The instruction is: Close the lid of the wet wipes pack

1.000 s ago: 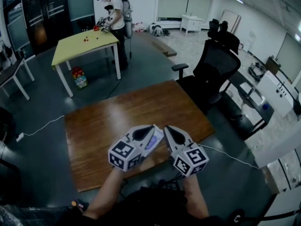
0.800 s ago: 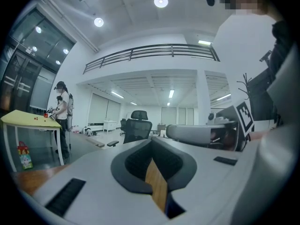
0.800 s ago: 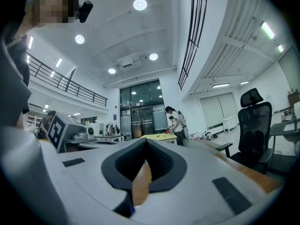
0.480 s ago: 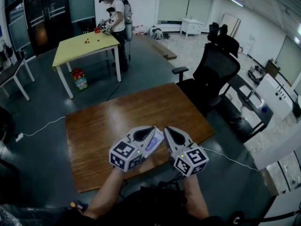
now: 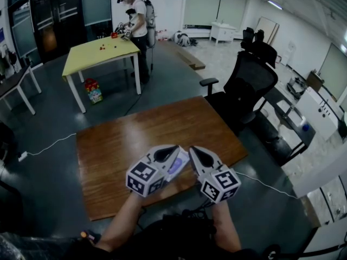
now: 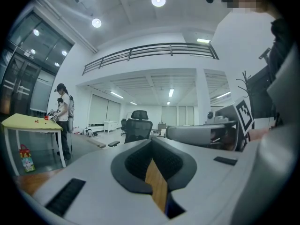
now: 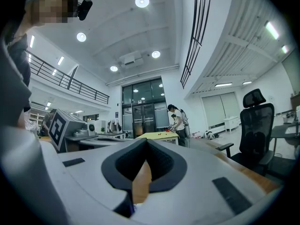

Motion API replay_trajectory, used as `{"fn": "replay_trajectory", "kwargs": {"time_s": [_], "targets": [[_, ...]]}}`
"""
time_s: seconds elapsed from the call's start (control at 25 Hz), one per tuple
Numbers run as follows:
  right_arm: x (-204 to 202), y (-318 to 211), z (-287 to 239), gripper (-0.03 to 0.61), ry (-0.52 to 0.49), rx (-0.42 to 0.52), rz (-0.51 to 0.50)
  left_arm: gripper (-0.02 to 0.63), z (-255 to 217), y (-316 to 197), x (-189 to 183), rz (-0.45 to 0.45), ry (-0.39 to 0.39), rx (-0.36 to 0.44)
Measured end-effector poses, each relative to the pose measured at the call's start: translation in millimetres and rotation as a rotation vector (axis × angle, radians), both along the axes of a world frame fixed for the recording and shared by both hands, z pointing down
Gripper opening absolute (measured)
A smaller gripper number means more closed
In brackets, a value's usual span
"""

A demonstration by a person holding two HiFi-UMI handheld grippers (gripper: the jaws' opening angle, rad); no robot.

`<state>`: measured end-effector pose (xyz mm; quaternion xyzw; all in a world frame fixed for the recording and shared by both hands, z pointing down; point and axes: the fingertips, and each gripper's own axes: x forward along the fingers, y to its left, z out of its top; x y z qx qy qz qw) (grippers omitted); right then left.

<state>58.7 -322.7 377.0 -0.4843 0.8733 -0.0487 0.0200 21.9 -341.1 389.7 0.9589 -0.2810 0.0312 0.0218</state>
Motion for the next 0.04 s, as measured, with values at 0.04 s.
{"fn": "replay_trajectory", "kwargs": {"time_s": [0.04], "targets": [[-0.4, 0.1, -0.1, 0.011, 0.001, 0.0, -0.001, 0.0, 0.5, 0.8, 0.1, 0.002, -0.001, -0.001]]}}
